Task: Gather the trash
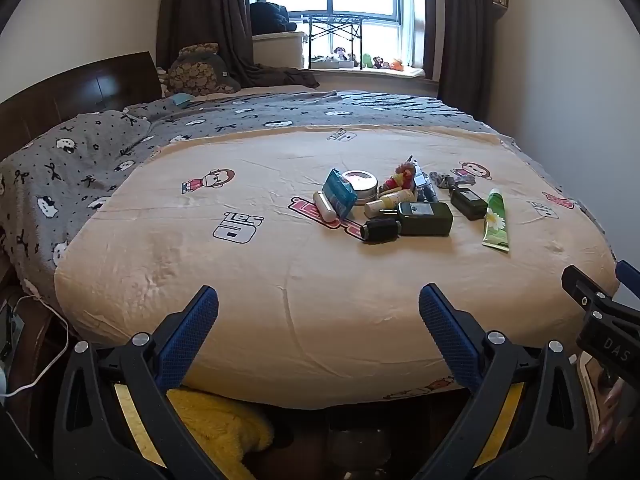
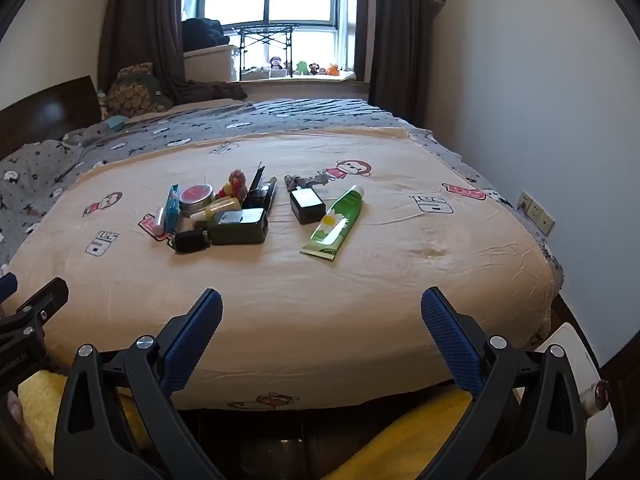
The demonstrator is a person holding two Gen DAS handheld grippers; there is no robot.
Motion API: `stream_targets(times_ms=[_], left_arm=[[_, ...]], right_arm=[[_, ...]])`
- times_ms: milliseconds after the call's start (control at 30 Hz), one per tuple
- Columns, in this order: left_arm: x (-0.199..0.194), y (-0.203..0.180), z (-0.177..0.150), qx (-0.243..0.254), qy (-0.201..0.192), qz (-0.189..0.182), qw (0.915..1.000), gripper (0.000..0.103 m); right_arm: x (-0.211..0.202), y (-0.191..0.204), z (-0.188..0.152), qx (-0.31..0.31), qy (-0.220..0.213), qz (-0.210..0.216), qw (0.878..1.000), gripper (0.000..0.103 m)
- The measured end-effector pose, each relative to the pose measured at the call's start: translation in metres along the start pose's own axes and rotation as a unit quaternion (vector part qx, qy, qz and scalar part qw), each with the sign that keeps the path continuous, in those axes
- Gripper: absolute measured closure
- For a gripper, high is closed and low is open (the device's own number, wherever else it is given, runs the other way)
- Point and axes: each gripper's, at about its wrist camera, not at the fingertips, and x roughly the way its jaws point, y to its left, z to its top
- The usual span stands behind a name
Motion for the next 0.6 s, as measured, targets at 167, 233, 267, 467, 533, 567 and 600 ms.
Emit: stream_targets(times_ms=[167,233,267,467,533,567,600], left_arm=[[-0.0005,-0.0006,-0.0002,0.004,-0.003,0.003,1.0000,0.008],[-0.0005,-0.0007,0.0000,0.004,-0.002,0.003,1.0000,0.008],[-0.0027,0.0015,0.0014,0.003,-0.003,0.003,1.0000,0.008],[-0.0069,0.0046,0.0008,0.003,-0.005,0.003,1.0000,0.008],[-0.0057,0.0030,0.0012,0.003,-0.004,0.004,1.0000,0.008],[-0.0045,0.0022,0.0021,0.002,-0.004,0.005,1.0000,0.008],[-0.0036,0.0014,0.0026,0.002,-0.004,0.006,1.0000,0.008]], right_arm=[[-0.0014,-0.0003,-0.0013,0.002,0.001,0.005,1.000,0.003],[-0.0007,0.0004,0.0007,0.002,0.000,0.004,1.000,0.003],[-0.0004,-0.0001,0.0011,0.003,0.000,0.004,1.000,0.003],[-0.0047,0.0000,0.0007,0.001,-0.008,0.004,1.000,0.003],[-0.0048,0.0002,0.0012,0.000,-0.008,0.004,1.000,0.003],[-0.0050,0.0001,0.0013,0.000,-0.009,0.004,1.000,0.003],[-0.0054,0.0005,0.0014,0.000,-0.010,0.003,1.000,0.003]])
